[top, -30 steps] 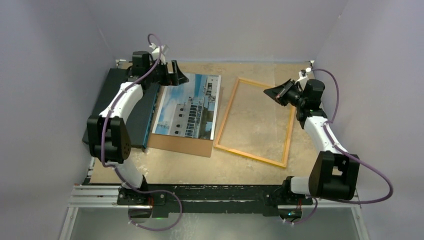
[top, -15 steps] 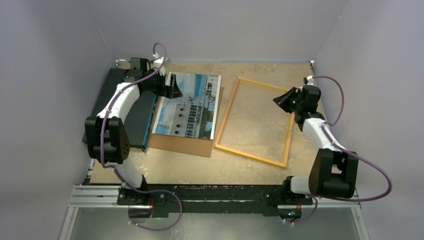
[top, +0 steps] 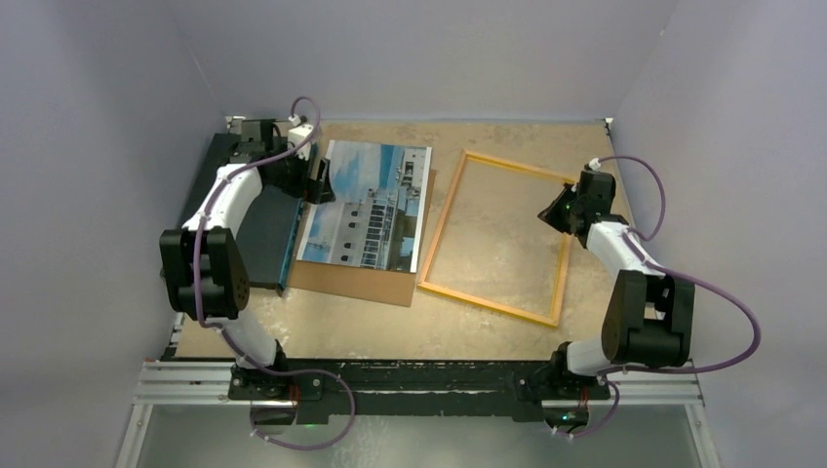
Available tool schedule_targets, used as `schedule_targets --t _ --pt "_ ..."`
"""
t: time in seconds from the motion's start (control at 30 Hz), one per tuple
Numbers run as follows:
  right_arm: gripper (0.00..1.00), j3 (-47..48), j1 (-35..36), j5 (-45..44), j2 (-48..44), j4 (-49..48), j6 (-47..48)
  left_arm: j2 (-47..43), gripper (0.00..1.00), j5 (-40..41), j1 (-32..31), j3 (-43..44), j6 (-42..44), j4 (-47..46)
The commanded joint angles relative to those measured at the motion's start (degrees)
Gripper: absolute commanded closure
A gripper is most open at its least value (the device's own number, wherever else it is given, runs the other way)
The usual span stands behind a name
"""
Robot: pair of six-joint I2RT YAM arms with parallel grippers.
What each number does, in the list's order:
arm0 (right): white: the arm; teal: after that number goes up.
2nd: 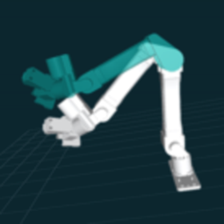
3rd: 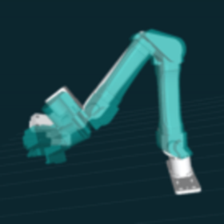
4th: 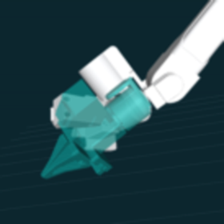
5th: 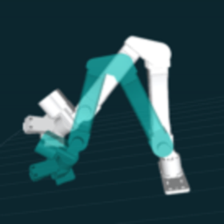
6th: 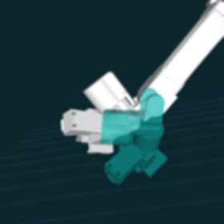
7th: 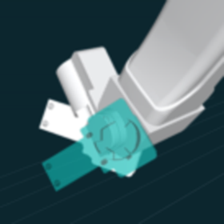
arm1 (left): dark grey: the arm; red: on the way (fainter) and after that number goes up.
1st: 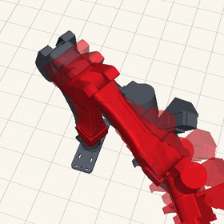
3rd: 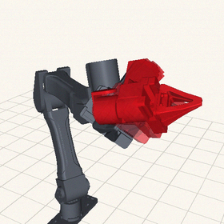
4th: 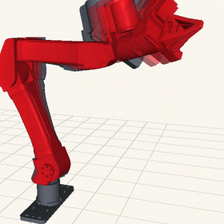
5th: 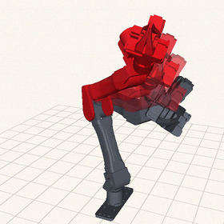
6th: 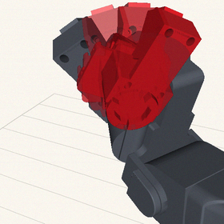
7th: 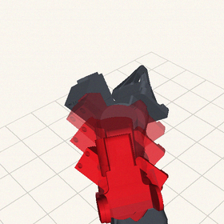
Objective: Put the photo into the frame
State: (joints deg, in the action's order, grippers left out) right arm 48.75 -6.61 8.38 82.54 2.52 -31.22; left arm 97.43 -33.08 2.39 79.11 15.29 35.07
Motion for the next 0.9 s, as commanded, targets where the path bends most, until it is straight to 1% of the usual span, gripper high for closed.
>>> schedule_targets --t 0.0,0.13,0.2,0.27,0.33,0.4,0.43,0.57,0.63,0.77,0.87 --pt "1.00 3.40 0.75 -4.06 -0.32 3.60 3.73 2.26 0.00 5.21 0.04 2.26 1.26 1.47" --pt "1.00 4.56 1.01 -5.74 -0.12 4.66 3.54 -2.89 0.00 8.02 0.02 -2.98 0.05 -6.35" --pt "1.00 4.51 0.99 -6.50 -0.60 4.33 3.38 -3.98 0.00 8.90 0.06 -3.28 -0.11 -7.73" --pt "1.00 4.49 1.07 -7.37 -0.79 4.33 3.54 -3.90 0.00 12.06 0.02 -2.47 -1.20 -8.26" --pt "1.00 4.17 1.14 -7.96 -0.80 4.26 3.52 -3.28 0.00 17.66 0.06 -0.78 -2.46 -7.95" --pt "1.00 3.56 1.22 -7.95 -1.03 4.05 3.08 -4.06 0.00 28.29 0.99 -1.07 -7.87 -11.68" --pt "1.00 3.02 1.17 -7.72 -1.25 3.74 2.88 -4.61 0.00 32.13 1.40 -1.36 -9.46 -12.79" --pt "1.00 1.76 1.23 -8.69 -2.26 2.94 2.37 -6.03 0.00 32.88 1.95 -2.59 -10.26 -13.77" --pt "1.00 1.58 1.19 -10.17 -2.67 3.01 2.44 -6.02 0.00 31.71 1.91 -3.15 -10.52 -13.47" --pt "1.00 1.16 1.19 -10.30 -3.11 1.72 2.74 -6.74 0.00 29.92 1.91 -5.02 -10.93 -14.69" --pt "1.00 1.58 1.18 -10.67 -2.85 2.07 2.99 -6.83 0.00 26.28 1.91 -5.11 -10.16 -13.85"
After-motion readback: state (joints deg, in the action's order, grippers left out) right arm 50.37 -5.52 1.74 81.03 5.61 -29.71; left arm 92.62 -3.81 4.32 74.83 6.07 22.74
